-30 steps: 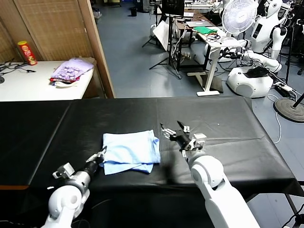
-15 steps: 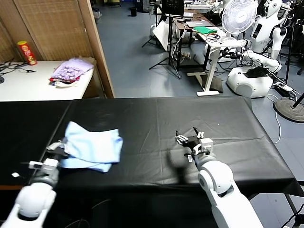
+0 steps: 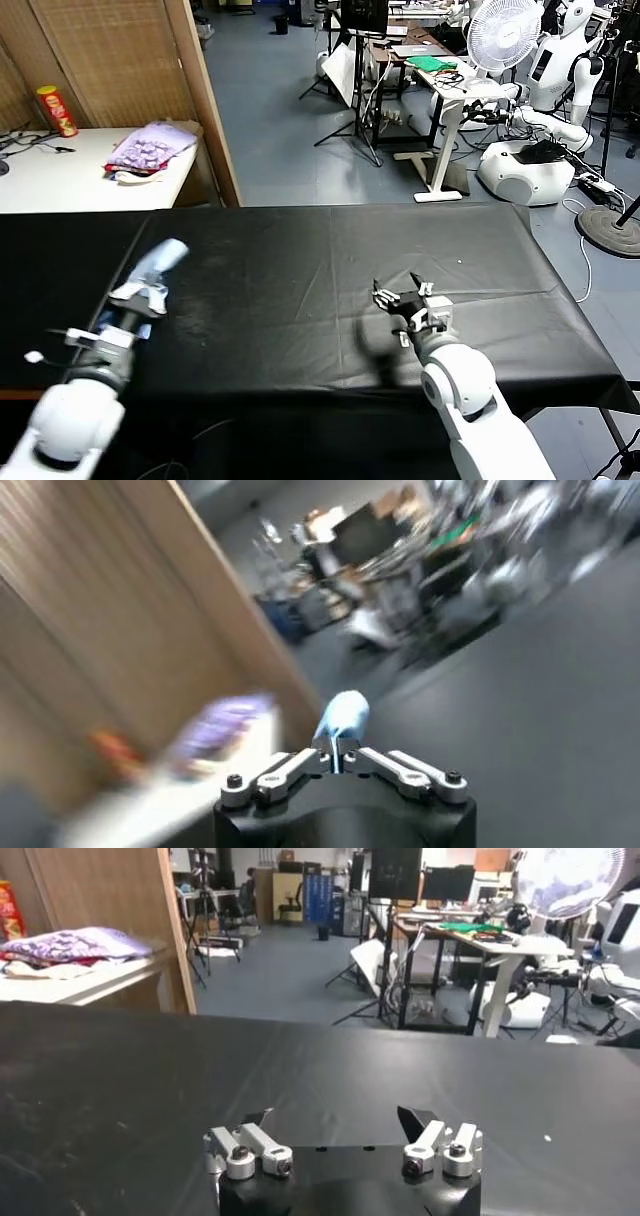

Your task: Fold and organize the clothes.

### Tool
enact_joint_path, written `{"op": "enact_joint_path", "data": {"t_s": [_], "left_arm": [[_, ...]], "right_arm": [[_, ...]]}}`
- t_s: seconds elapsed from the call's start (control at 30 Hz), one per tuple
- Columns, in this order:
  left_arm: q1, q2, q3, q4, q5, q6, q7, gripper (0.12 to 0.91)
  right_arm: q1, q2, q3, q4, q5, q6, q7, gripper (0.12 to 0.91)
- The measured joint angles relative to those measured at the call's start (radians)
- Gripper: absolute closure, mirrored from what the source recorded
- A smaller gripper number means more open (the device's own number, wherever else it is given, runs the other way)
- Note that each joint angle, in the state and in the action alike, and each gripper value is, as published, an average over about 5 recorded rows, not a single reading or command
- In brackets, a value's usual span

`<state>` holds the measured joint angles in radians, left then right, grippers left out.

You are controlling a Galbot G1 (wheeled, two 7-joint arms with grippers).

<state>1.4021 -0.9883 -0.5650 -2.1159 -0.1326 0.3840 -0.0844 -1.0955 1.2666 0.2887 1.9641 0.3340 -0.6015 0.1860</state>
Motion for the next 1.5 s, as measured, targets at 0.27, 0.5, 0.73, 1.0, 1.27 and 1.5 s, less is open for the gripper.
{"op": "enact_joint_path", "data": {"t_s": [0.27, 0.5, 0.73, 1.0, 1.27, 1.5], "left_arm": [[-0.056, -0.162, 0.223, 0.045, -0.003, -0.080, 0.030, 0.830], [-0.049, -0.188, 0.262, 0.036, -0.019, -0.258, 0.117, 0.452], [-0.028, -0.165, 0.204, -0.013, -0.074, -0.330, 0.123, 0.238], [0.020, -0.165, 0.138, -0.034, -0.067, -0.358, 0.121, 0.232], [0.055, -0.171, 0.089, -0.043, -0.080, -0.371, 0.118, 0.232], [0.082, -0.186, 0.058, -0.034, -0.078, -0.383, 0.114, 0.232]], "right_arm": [[0.025, -0.018, -0.041, -0.024, 0.092, -0.002, -0.078, 0.227], [0.098, -0.002, -0.122, -0.074, 0.258, -0.041, -0.091, 0.227], [0.196, 0.069, -0.211, -0.194, 0.432, -0.059, -0.016, 0.227], [0.256, 0.142, -0.260, -0.323, 0.541, -0.066, 0.010, 0.293], [0.288, 0.177, -0.264, -0.409, 0.511, -0.030, -0.002, 0.640], [0.327, 0.167, -0.289, -0.494, 0.318, 0.077, -0.120, 0.899]]}}
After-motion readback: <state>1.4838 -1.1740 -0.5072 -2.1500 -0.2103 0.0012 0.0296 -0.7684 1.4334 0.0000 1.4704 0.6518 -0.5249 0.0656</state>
